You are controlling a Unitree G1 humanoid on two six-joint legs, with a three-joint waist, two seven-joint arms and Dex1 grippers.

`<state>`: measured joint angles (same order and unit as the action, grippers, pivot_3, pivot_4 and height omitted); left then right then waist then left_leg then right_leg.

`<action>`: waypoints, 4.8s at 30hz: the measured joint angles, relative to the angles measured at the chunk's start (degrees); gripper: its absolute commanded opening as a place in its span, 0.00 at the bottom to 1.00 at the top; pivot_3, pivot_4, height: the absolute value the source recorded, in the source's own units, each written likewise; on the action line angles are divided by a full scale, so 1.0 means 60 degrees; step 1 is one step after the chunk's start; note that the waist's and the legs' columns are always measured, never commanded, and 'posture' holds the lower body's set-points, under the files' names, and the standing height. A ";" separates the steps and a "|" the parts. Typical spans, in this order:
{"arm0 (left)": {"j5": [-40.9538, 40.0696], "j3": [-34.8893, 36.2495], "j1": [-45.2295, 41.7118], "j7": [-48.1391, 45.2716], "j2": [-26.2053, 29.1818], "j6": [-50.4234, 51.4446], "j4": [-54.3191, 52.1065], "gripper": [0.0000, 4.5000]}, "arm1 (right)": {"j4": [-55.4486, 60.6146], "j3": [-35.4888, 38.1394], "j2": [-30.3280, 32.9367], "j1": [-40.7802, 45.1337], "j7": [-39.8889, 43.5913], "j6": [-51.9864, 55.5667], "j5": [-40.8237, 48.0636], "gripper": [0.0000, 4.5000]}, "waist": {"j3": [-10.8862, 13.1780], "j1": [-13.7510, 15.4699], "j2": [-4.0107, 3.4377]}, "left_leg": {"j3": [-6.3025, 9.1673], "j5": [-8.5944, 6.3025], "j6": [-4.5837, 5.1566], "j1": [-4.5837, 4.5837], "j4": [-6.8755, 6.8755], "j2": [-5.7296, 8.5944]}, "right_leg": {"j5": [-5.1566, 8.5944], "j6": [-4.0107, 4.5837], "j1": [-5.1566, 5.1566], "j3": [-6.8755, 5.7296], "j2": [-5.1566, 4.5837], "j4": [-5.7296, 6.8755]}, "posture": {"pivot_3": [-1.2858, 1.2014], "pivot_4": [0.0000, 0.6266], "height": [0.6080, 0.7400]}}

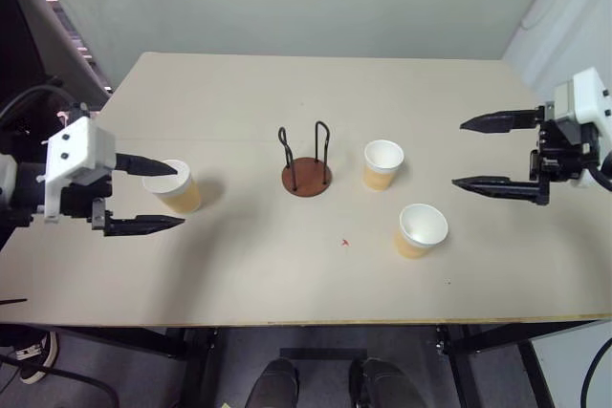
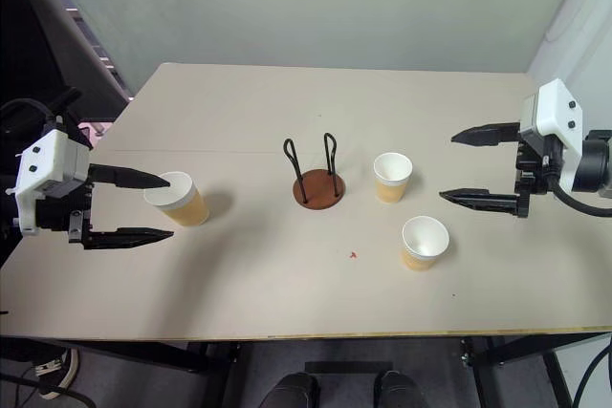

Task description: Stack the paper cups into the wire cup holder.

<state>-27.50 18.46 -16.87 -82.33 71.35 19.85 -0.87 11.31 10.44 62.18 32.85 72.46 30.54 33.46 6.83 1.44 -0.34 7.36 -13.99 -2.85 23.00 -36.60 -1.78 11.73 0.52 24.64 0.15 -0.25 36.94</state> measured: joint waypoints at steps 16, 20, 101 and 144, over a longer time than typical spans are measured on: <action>0.0805 -0.1411 -0.1575 0.2003 -0.2065 -0.0080 0.0013 0.94 | -0.0247 -0.2183 -0.3175 0.1953 -0.2970 0.0485 -0.1451 1.00 | -0.0002 -0.0081 -0.0014 | 0.0004 0.0020 0.0018 -0.0017 -0.0031 -0.0010 | -0.0049 -0.0008 -0.0001 -0.0005 -0.0002 0.0019 | 0.52 0.24 1.00; 0.1296 -0.2633 -0.2217 0.3251 -0.3739 0.0233 -0.0103 0.94 | -0.0184 -0.2613 -0.3355 0.1933 -0.3292 0.0686 -0.1769 1.00 | 0.0001 0.0094 -0.0016 | 0.0003 0.0006 0.0041 0.0055 -0.0091 0.0010 | -0.0068 -0.0043 0.0013 -0.0006 -0.0023 -0.0012 | 0.52 0.24 1.00; 0.2525 -0.6921 -0.2830 0.3116 -0.6752 0.2345 -0.1071 0.80 | 0.3822 0.0269 0.1060 -0.3629 -0.2103 0.1194 -0.0296 1.00 | 0.0010 0.0205 0.0010 | -0.0263 -0.0115 0.0228 -0.0007 -0.0282 0.0185 | 0.0009 -0.0424 -0.0133 0.0282 -0.0102 -0.0119 | 0.52 0.24 1.00; -0.1377 -0.0576 -0.1910 -0.0168 -0.0946 0.1403 -0.0412 0.81 | 0.2164 -0.0579 0.0374 0.1423 -0.0472 0.0989 0.0089 0.02 | 0.0028 -0.0103 0.0006 | -0.0270 -0.0183 0.0282 0.0032 -0.0231 0.0160 | 0.0056 -0.0260 0.0003 0.0272 -0.0127 -0.0024 | 0.52 0.24 1.00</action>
<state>-35.76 15.00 -28.33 -83.34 65.67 28.26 -3.34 24.29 6.96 64.43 41.39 69.63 36.48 33.99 7.00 0.82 -0.30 5.73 -15.09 -1.16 23.19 -37.98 -0.82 12.06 -1.04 24.66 1.79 -1.01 36.80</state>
